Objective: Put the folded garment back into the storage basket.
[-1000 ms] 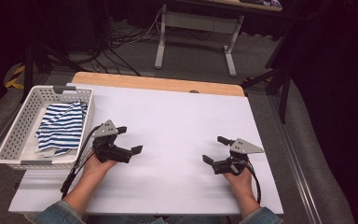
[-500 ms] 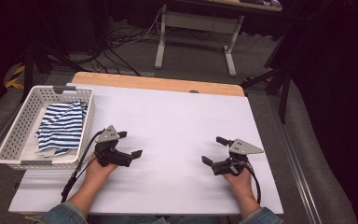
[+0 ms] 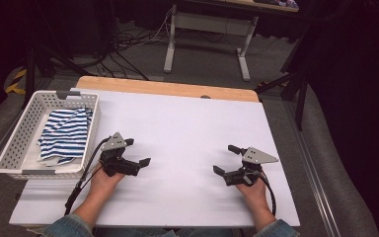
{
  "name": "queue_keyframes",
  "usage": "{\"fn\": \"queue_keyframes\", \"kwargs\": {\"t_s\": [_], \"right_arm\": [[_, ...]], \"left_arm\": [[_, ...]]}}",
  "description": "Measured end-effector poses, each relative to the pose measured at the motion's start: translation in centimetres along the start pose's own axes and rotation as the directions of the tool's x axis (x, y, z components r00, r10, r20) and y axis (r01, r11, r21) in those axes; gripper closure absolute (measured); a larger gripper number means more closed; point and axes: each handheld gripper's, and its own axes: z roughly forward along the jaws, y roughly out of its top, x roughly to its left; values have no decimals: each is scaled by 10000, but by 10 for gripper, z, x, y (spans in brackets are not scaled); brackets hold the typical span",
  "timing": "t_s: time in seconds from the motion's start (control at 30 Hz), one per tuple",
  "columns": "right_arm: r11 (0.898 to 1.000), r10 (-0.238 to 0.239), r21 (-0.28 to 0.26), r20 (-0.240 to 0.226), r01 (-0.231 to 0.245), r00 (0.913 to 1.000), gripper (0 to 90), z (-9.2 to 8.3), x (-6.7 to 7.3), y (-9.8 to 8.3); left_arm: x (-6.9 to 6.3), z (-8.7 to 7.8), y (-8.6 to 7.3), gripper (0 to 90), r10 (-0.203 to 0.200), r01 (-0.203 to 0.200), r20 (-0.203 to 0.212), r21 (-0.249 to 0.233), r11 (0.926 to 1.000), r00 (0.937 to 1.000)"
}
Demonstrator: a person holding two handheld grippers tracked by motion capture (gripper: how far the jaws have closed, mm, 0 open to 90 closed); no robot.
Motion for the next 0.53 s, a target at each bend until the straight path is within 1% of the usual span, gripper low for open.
{"fn": "queue_keyframes", "kwargs": {"t_s": [0.1,0.17,0.27,0.43,0.53], "right_arm": [[10000,-16,-3,-18,16,10000,16,0,1,0],[10000,2,18,-46,-2,10000,16,0,1,0],[10000,-13,15,-39,13,10000,16,0,1,0],[10000,-67,55,5,67,10000,16,1,1,0],[10000,-66,75,21,66,10000,16,1,1,0]], "left_arm": [[1,-1,0,0,-87,87,-70,-42,10000,9999],[2,-2,1,0,-44,44,-105,-47,10000,9999],[0,-2,1,0,191,-191,-280,4,9998,9994],[2,-4,1,0,123,-123,-449,12,9999,9989],[2,-4,1,0,53,-53,-438,-2,10000,9990]]}}
